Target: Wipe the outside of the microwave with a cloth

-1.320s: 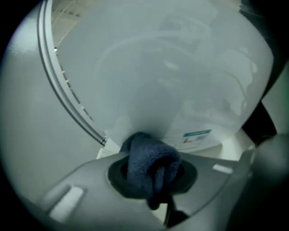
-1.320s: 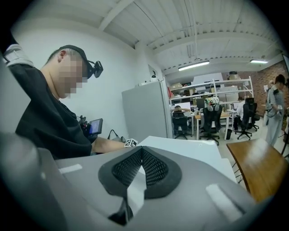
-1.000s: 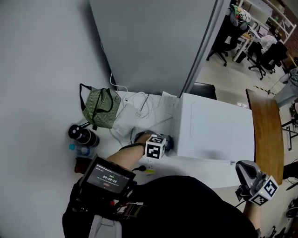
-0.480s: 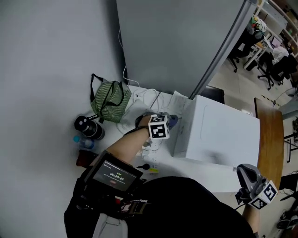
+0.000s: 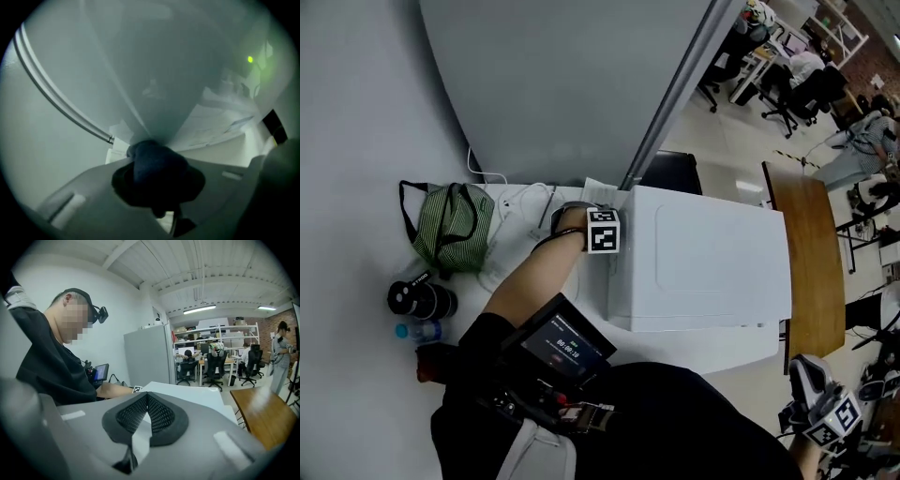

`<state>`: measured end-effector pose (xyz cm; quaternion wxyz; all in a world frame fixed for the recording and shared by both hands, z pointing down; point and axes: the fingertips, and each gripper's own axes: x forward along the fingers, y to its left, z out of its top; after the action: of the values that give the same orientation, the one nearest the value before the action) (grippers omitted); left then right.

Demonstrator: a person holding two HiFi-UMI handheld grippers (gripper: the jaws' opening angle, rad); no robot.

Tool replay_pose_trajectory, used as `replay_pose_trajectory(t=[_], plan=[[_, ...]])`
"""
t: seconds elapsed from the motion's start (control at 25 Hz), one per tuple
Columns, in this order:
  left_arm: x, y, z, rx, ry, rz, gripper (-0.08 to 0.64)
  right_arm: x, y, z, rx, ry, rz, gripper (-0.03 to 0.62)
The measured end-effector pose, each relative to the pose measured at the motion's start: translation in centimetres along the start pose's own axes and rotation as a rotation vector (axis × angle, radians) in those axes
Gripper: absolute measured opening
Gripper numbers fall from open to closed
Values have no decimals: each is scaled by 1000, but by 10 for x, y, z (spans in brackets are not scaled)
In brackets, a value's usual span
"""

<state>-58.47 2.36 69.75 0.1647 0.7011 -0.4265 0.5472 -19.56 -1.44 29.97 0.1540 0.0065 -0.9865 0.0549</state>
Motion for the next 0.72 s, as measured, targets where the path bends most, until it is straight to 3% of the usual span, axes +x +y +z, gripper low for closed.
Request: replay_pose_trajectory(t=[0.16, 0.4, 0.56, 0.72], plan=[[-21, -61, 9, 90, -26, -130, 54, -3, -5, -3, 14, -34, 24, 5], [-65, -193, 30, 238, -7, -290, 54, 24, -3, -5, 23, -116, 230, 5], [-97, -261, 50, 206, -24, -331, 54, 35, -3, 2, 18, -153, 392, 5], [-123, -310, 73, 43, -80, -346, 54, 35, -13, 3, 18, -191, 526, 5]])
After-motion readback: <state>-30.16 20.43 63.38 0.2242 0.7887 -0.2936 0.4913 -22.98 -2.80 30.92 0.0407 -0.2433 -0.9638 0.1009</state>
